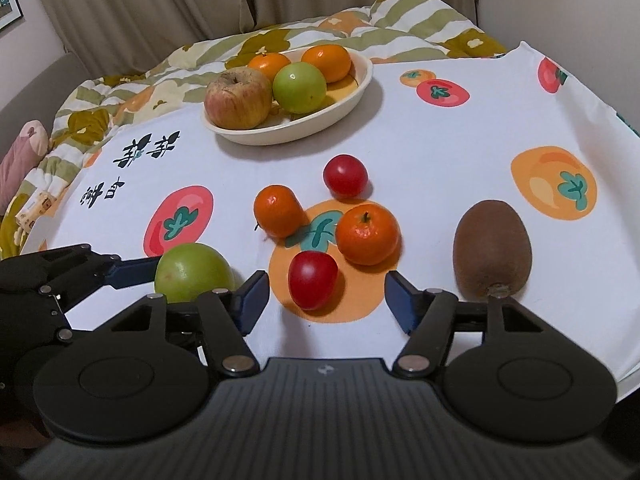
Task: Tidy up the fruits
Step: 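Grasp a green apple with the left gripper while the right gripper grasps a red tomato, then carry the green apple and red tomato to the duck bowl and release both, then move both open grippers toward the loose fruits on the cloth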
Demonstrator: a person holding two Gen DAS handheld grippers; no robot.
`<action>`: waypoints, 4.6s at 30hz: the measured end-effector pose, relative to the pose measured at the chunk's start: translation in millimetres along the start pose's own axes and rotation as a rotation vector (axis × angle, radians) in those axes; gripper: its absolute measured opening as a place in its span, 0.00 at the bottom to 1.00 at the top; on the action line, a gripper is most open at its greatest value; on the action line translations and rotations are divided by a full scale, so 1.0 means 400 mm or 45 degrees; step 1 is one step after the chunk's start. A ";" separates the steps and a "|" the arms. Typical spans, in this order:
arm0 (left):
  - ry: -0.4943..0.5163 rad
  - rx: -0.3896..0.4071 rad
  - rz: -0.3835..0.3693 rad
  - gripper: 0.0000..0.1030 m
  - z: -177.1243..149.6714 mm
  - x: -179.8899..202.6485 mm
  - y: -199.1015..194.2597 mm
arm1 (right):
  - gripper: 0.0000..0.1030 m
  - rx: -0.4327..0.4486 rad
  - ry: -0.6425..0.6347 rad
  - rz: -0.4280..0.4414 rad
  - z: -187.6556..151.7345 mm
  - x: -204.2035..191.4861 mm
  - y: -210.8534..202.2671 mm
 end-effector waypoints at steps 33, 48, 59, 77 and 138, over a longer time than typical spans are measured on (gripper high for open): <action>-0.176 0.029 0.122 0.57 -0.007 -0.073 -0.059 | 0.43 0.015 -0.095 0.007 0.024 -0.037 0.013; -0.276 0.139 0.175 0.57 0.095 -0.117 -0.203 | 0.43 0.116 -0.161 0.064 0.146 -0.080 -0.128; -0.295 0.231 0.216 0.57 0.231 -0.123 -0.230 | 0.43 0.191 -0.207 0.090 0.288 -0.031 -0.158; -0.346 0.134 0.263 0.57 0.370 -0.069 0.001 | 0.43 0.113 -0.318 0.169 0.457 0.125 0.045; -0.510 0.075 0.405 0.85 0.330 -0.119 -0.020 | 1.00 0.018 -0.479 0.360 0.455 0.141 0.209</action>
Point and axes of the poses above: each gripper's, at about its wrist camera, not at the fingertips, and y roughly the way its jaws point, x to its right, z to its top, the point moved 8 cm from there along y, roughly the way its jaws point, and after that the axes turned 9 degrees about -y, right-handed, at the moved point
